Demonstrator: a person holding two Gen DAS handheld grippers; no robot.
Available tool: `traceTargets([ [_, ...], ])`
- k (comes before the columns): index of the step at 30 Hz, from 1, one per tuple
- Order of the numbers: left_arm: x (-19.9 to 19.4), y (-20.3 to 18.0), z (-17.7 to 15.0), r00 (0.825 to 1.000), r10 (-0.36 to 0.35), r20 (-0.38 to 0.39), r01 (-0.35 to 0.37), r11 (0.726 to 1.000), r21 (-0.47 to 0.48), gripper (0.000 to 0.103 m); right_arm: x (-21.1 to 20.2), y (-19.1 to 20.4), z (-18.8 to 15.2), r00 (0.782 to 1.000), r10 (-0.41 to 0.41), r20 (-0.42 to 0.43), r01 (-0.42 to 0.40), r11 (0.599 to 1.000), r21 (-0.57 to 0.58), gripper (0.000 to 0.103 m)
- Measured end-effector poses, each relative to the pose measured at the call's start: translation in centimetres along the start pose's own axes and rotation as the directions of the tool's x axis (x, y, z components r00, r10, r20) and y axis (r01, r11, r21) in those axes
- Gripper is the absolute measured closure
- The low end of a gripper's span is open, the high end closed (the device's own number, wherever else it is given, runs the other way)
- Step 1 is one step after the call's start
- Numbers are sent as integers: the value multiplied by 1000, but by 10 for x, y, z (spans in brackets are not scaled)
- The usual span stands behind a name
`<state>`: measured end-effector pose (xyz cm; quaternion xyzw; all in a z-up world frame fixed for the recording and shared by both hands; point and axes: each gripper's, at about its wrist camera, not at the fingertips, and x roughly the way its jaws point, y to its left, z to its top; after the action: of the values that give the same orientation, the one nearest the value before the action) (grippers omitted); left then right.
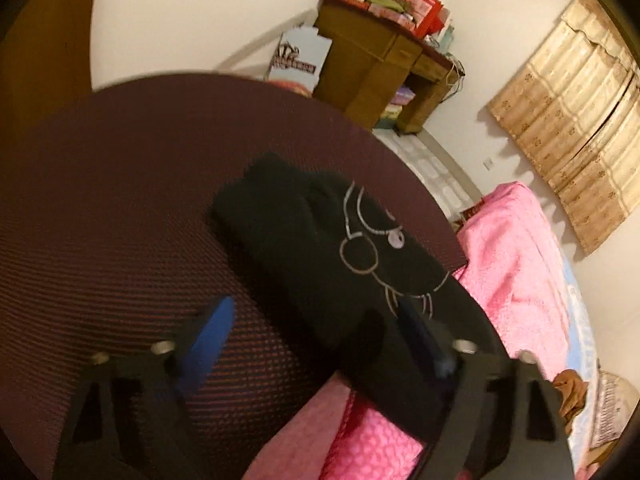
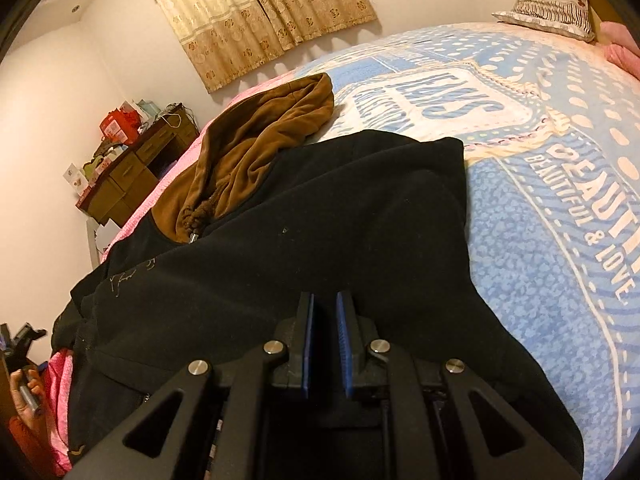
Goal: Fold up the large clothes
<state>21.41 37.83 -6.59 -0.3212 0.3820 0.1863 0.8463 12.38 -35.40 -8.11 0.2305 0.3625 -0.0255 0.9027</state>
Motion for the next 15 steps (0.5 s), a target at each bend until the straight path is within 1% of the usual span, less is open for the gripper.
traceTargets([
  [1, 3, -1, -1, 1000, -5, -8, 5, 1000, -2, 36, 0, 0, 0, 1000, 3, 0, -3, 1000, 2, 91],
  [3, 14, 0, -2, 1000, -17, -20, 17, 1000, -22, 52, 0, -1, 0, 1000, 7, 1, -7, 1000, 6, 91],
  [4, 15, 6, 0, 999, -32, -24, 31, 999, -33, 57, 0, -1, 0, 1000, 8, 1, -8, 1000, 7, 91],
  [5, 18, 6, 1, 999, -42, -27, 41, 998, -45, 65, 1, -1, 0, 1000, 9, 2, -9, 1000, 7, 91],
  [6, 19, 5, 2, 999, -41, -22, 40, 998, -39, 76, 0, -1, 0, 1000, 10, 2, -10, 1000, 8, 91],
  [8, 13, -5, 5, 1000, -27, 1, 27, 1000, 10, 89, 0, -2, 0, 1000, 14, 3, -14, 1000, 10, 91],
  [11, -19, -33, 6, 994, -33, 103, 20, 992, 121, 91, 0, -4, 0, 1000, 23, 4, -23, 1000, 17, 91],
  [12, -40, -52, 1, 985, -64, 160, 32, 981, 190, 91, 0, -5, 0, 1000, 28, 5, -28, 999, 21, 91],
  [13, -53, -63, -3, 978, -90, 191, 44, 972, 232, 92, 0, -6, 0, 999, 33, 6, -33, 999, 24, 91],
  [14, -70, -79, -12, 966, -122, 230, 49, 953, 298, 92, 0, -6, 0, 999, 36, 7, -37, 999, 27, 91],
  [15, -90, -101, -27, 949, -162, 271, 46, 920, 390, 93, 0, -7, 0, 999, 39, 8, -39, 999, 29, 91],
])
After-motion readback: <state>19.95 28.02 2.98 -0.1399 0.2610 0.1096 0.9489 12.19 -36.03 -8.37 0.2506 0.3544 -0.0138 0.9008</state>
